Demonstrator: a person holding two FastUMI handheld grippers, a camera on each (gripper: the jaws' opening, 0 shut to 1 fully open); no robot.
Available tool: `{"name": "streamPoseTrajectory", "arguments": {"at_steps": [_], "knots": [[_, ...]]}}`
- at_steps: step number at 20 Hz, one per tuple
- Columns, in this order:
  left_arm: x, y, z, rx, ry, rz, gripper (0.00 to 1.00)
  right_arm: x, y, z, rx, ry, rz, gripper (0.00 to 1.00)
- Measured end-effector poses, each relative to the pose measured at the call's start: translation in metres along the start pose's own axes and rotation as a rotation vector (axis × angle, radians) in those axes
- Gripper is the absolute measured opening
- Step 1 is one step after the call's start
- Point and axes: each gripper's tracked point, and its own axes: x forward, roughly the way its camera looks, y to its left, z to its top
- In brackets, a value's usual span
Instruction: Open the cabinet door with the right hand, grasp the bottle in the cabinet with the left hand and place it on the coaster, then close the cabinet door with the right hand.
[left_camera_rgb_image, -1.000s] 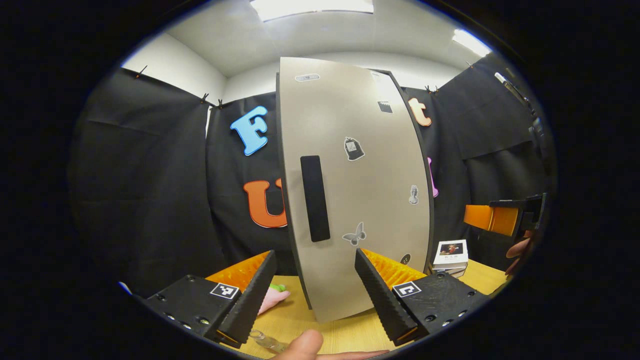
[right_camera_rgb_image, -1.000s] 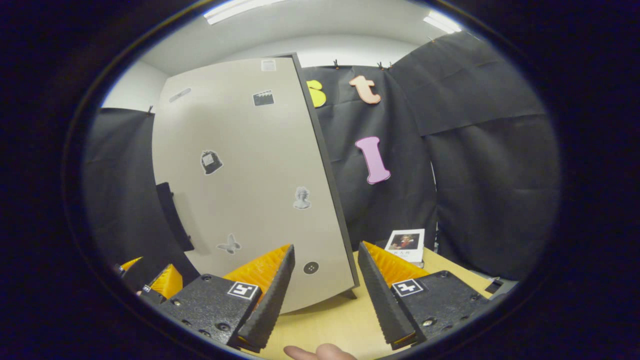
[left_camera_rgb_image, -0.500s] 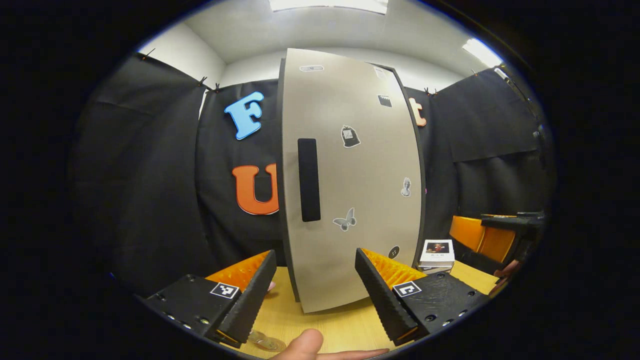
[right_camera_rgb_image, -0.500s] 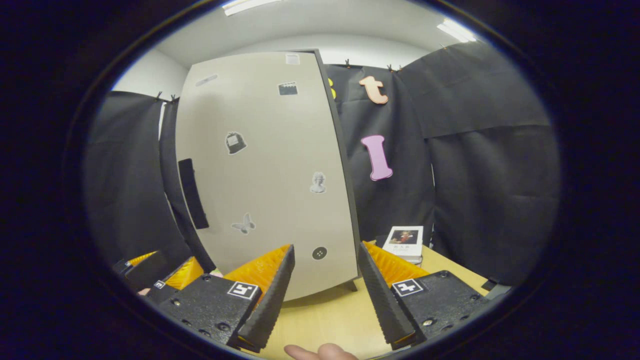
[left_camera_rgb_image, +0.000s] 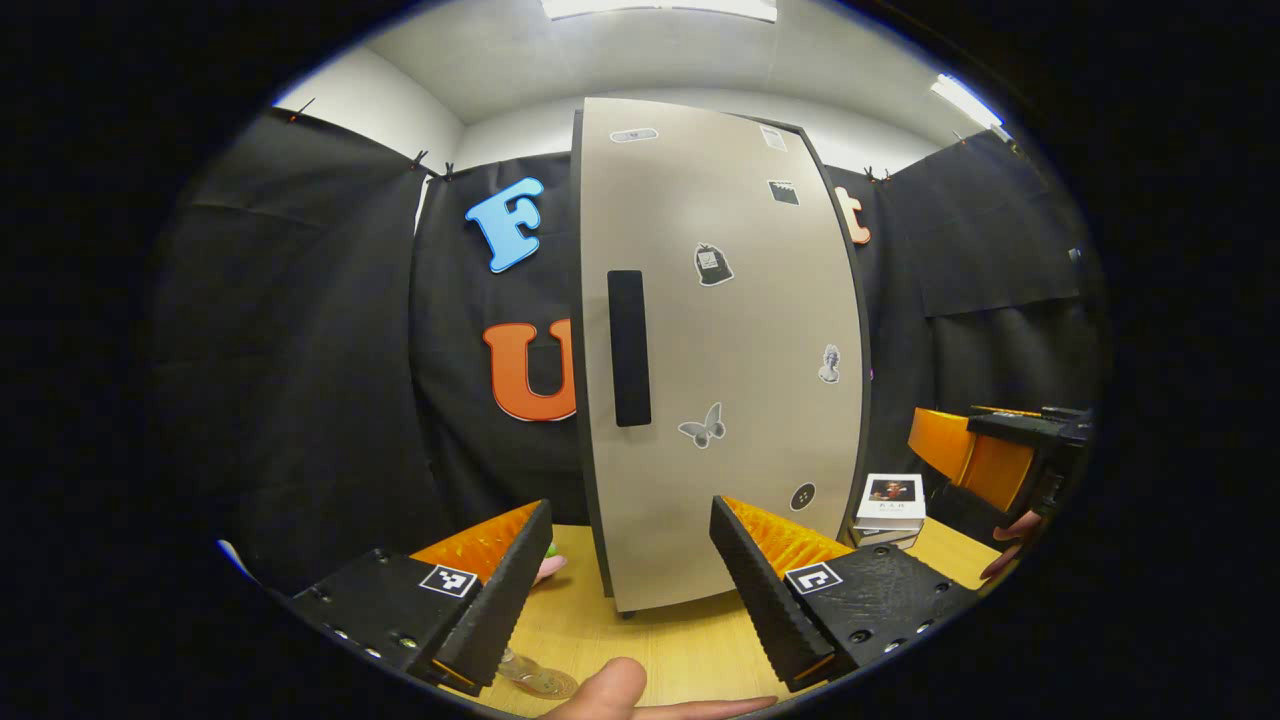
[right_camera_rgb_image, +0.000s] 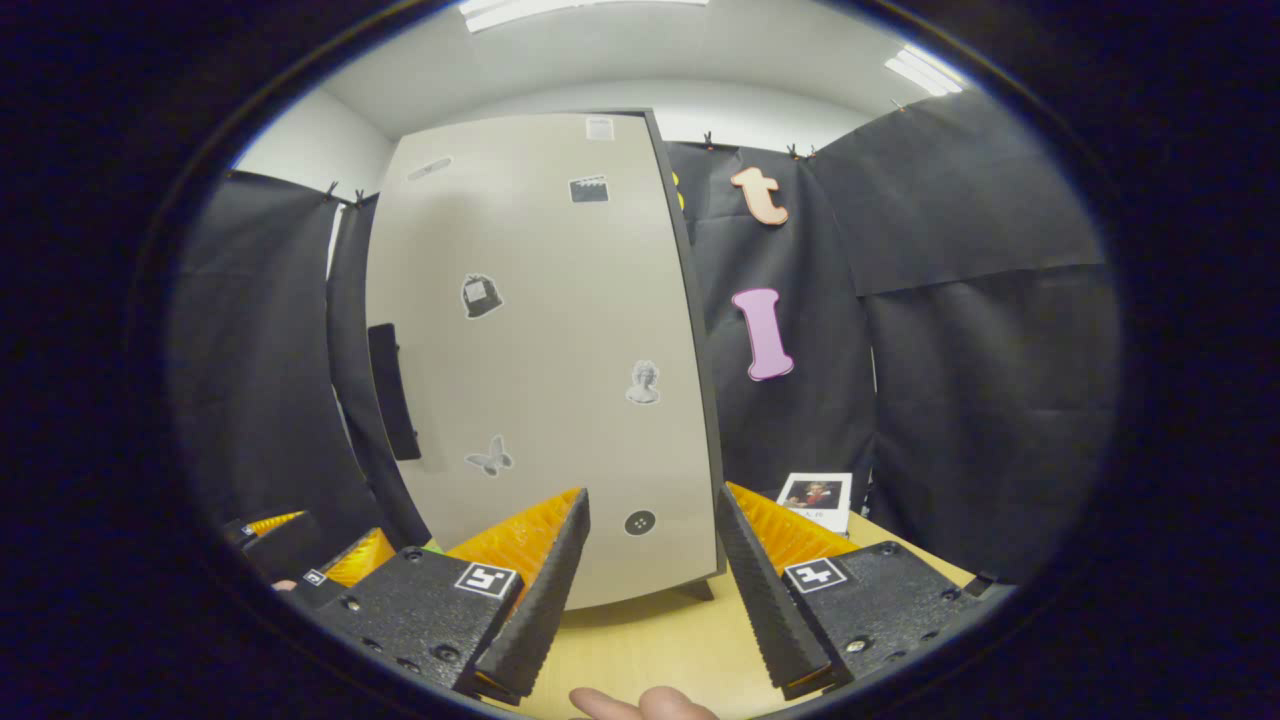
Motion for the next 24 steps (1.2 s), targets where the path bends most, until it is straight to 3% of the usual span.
{"name": "streamPoseTrajectory", "arguments": {"at_steps": [6,9,12,24], "knots": [[0.015,-0.005,0.003,-0.007,-0.009,0.030,0.96,0.014,-0.007,0.006,-0.030,-0.028,-0.029,0.83],[0.015,-0.012,0.001,-0.016,-0.018,0.011,0.96,0.014,-0.004,0.001,-0.038,-0.017,0.002,0.83],[0.005,-0.008,0.008,-0.025,-0.036,0.031,0.96,0.013,-0.003,-0.015,-0.041,0.077,0.063,0.83],[0.001,-0.005,0.014,0.008,-0.065,0.073,0.96,0.020,-0.003,-0.012,-0.087,0.092,0.061,0.90]]}}
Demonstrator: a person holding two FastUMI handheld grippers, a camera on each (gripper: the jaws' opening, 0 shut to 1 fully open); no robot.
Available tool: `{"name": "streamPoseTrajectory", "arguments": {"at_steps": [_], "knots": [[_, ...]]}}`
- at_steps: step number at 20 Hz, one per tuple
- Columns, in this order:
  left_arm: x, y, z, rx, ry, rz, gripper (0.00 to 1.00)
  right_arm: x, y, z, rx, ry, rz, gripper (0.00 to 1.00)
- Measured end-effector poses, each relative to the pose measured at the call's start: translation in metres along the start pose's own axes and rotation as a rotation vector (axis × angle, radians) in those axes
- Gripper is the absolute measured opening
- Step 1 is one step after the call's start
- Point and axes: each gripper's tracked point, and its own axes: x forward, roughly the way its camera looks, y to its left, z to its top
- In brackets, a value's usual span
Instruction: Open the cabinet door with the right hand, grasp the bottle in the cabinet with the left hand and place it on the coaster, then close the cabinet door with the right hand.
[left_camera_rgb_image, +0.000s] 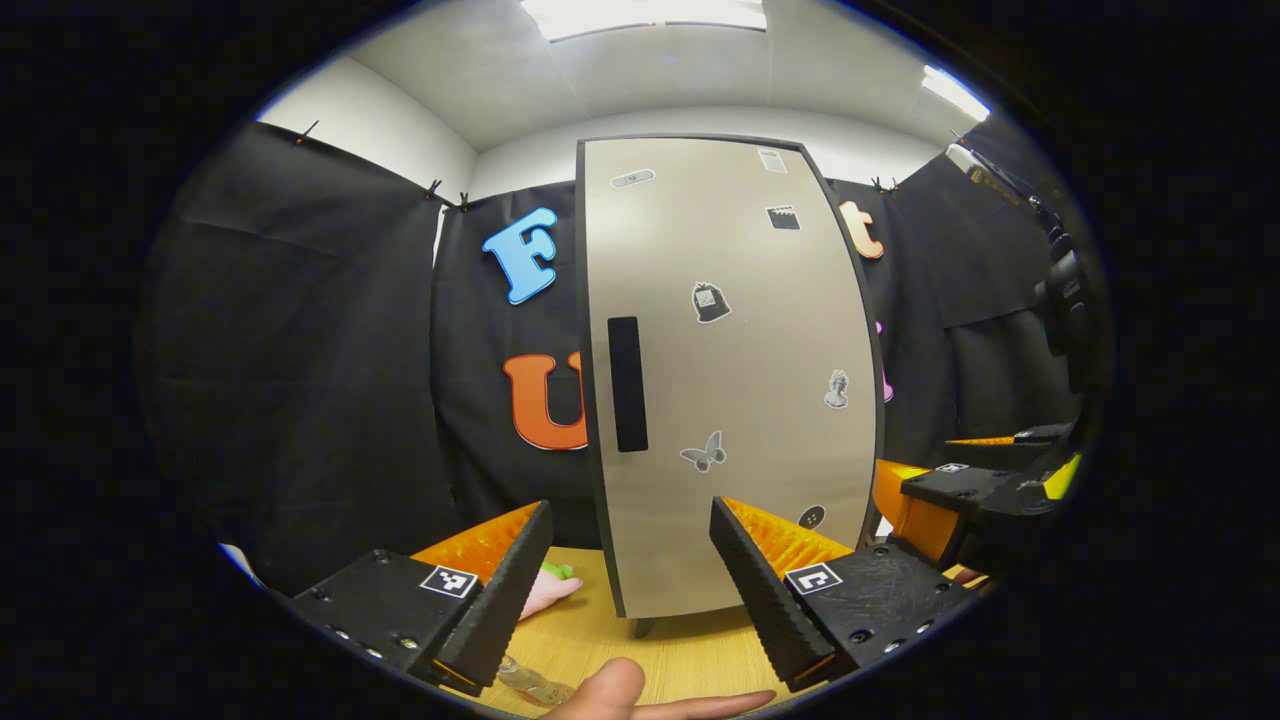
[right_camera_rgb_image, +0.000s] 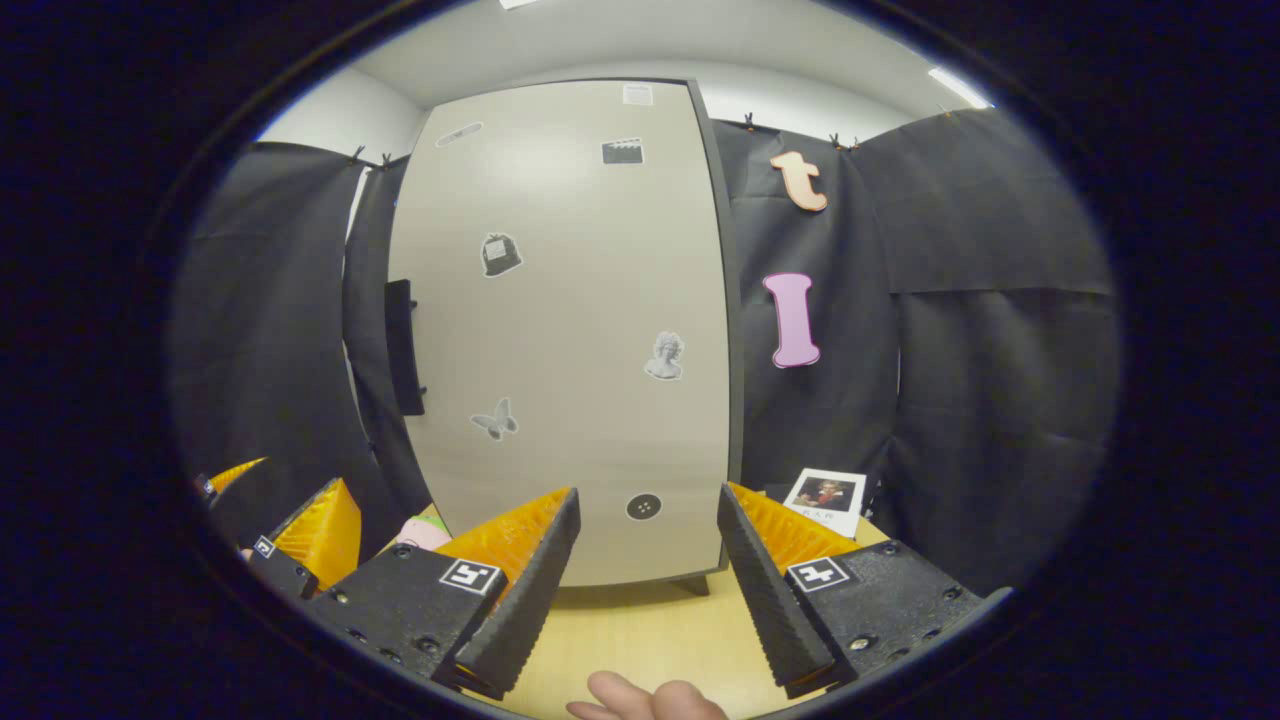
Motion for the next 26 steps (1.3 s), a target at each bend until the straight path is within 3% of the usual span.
{"name": "streamPoseTrajectory", "arguments": {"at_steps": [3,8,14,26], "knots": [[0.000,0.002,-0.002,-0.007,0.006,0.002,0.96,0.002,0.000,-0.007,0.009,0.028,-0.005,0.90],[0.001,0.008,-0.004,-0.009,0.011,-0.001,0.95,0.000,0.003,0.009,0.048,-0.057,-0.010,0.90],[-0.001,0.014,-0.006,-0.015,0.009,-0.008,0.96,-0.004,0.003,-0.006,0.055,-0.025,-0.039,0.90],[-0.025,0.004,-0.020,-0.007,0.017,-0.101,0.96,-0.022,0.014,-0.018,0.026,-0.058,-0.077,0.90]]}}
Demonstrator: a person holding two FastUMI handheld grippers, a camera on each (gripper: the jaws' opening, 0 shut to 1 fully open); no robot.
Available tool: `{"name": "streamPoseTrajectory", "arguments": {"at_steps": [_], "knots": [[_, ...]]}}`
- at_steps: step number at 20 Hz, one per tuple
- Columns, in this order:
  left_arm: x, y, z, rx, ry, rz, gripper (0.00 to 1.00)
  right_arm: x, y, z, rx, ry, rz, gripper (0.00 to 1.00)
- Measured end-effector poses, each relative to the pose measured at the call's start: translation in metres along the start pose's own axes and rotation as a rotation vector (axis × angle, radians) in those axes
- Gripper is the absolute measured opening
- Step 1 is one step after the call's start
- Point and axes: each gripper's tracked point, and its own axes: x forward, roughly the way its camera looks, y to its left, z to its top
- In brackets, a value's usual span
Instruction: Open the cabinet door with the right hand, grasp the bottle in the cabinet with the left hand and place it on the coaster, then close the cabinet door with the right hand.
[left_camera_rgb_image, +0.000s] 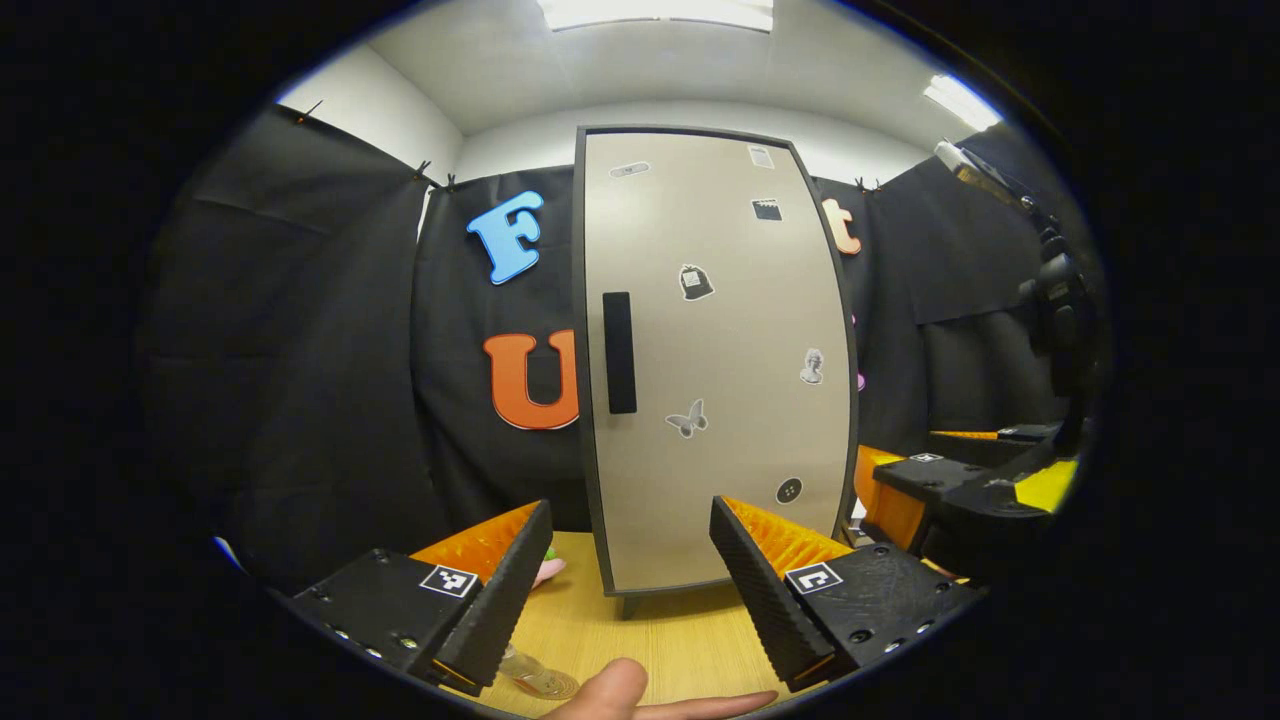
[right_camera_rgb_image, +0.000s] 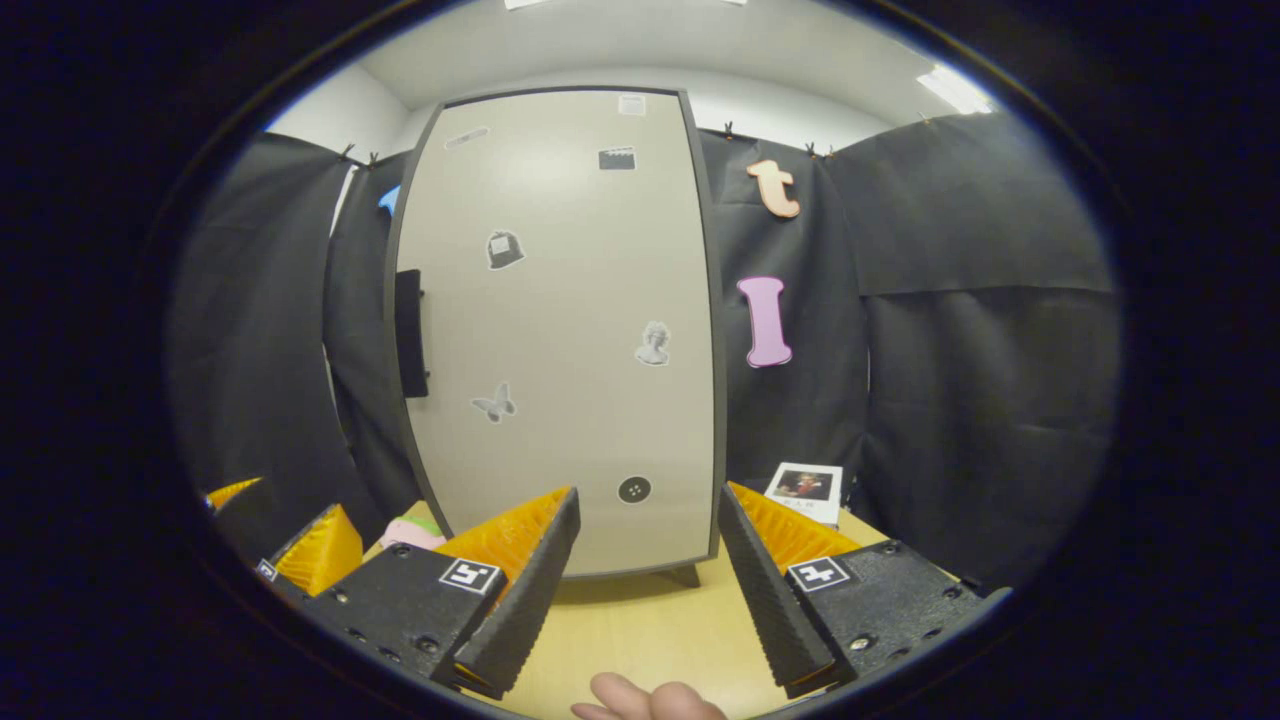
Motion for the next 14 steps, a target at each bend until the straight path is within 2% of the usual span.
{"name": "streamPoseTrajectory", "arguments": {"at_steps": [5,10,14], "knots": [[-0.004,0.011,-0.001,-0.013,-0.001,0.011,0.96,-0.006,0.009,0.001,-0.013,-0.024,0.007,0.90],[-0.005,0.021,-0.001,-0.021,-0.007,0.022,0.96,-0.005,0.011,-0.010,-0.033,0.013,-0.016,0.90],[-0.004,0.029,-0.005,-0.031,0.005,0.033,0.96,-0.004,0.016,-0.008,-0.040,-0.003,-0.019,0.90]]}}
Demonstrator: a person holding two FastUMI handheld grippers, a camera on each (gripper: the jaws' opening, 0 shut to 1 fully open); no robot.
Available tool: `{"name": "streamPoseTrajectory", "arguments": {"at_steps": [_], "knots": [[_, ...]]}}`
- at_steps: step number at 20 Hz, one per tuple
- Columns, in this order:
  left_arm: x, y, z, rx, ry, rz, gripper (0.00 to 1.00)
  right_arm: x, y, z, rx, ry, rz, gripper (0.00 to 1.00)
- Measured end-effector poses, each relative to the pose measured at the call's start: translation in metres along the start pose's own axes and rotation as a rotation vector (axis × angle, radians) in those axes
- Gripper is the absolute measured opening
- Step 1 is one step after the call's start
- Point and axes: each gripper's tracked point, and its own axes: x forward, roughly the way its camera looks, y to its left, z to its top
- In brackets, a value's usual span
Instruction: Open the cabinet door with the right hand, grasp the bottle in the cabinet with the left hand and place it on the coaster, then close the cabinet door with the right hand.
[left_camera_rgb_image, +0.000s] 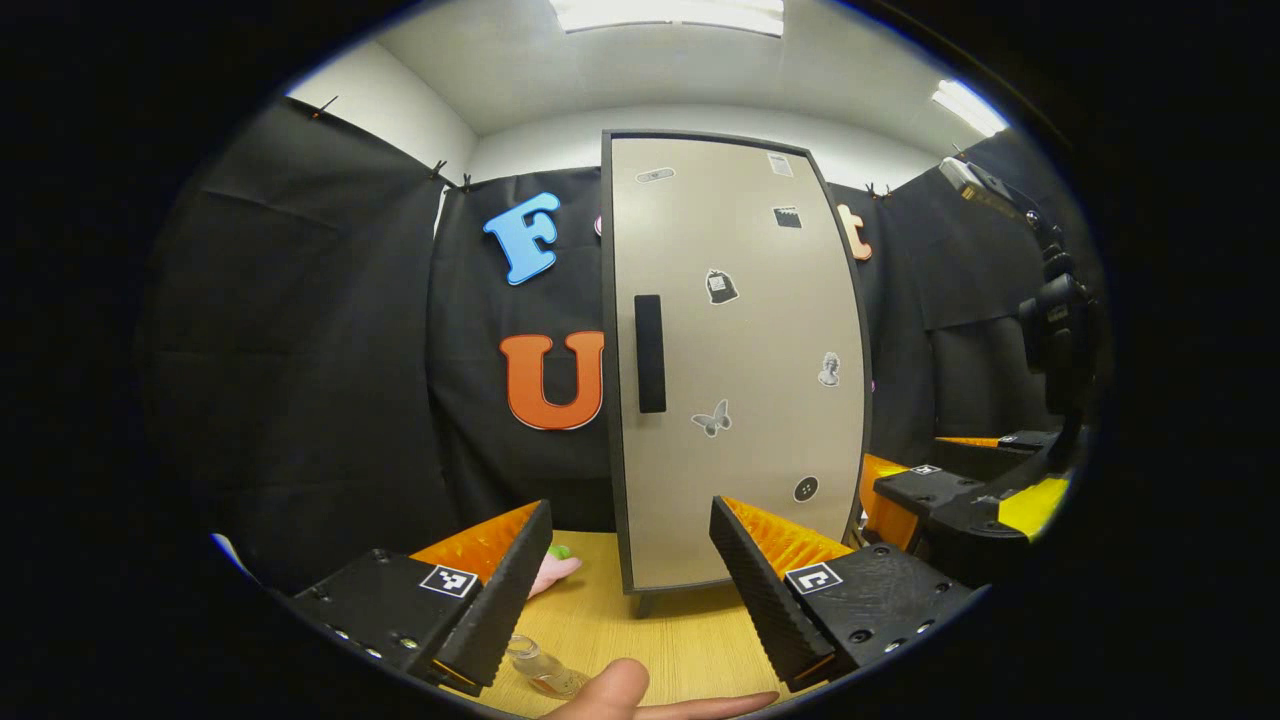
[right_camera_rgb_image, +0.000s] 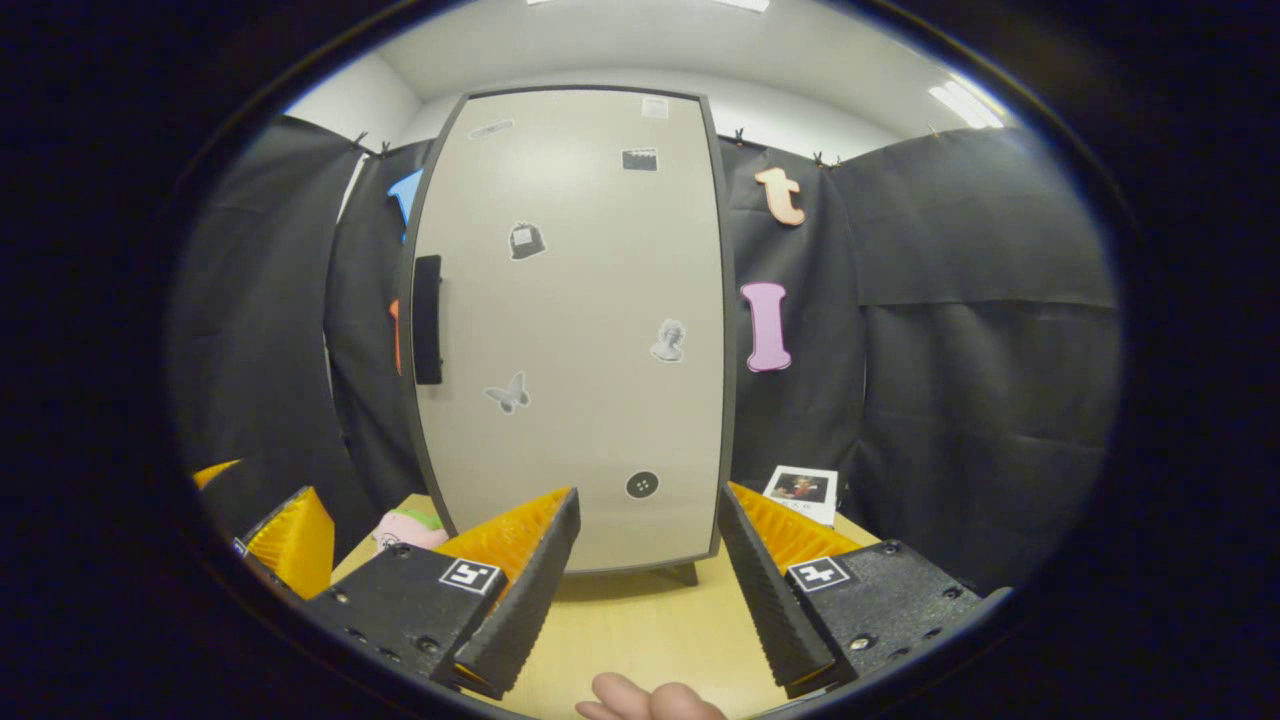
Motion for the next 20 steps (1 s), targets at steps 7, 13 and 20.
{"name": "streamPoseTrajectory", "arguments": {"at_steps": [7,13,20], "knots": [[0.002,0.011,-0.001,-0.008,0.008,0.017,0.96,0.006,0.006,-0.009,-0.016,0.035,-0.002,0.90],[0.007,0.017,-0.003,-0.013,0.016,0.030,0.95,0.011,0.011,-0.005,-0.021,0.031,0.004,0.90],[0.009,0.027,-0.008,-0.027,0.035,0.059,0.96,0.020,0.021,-0.011,-0.056,0.055,0.026,0.90]]}}
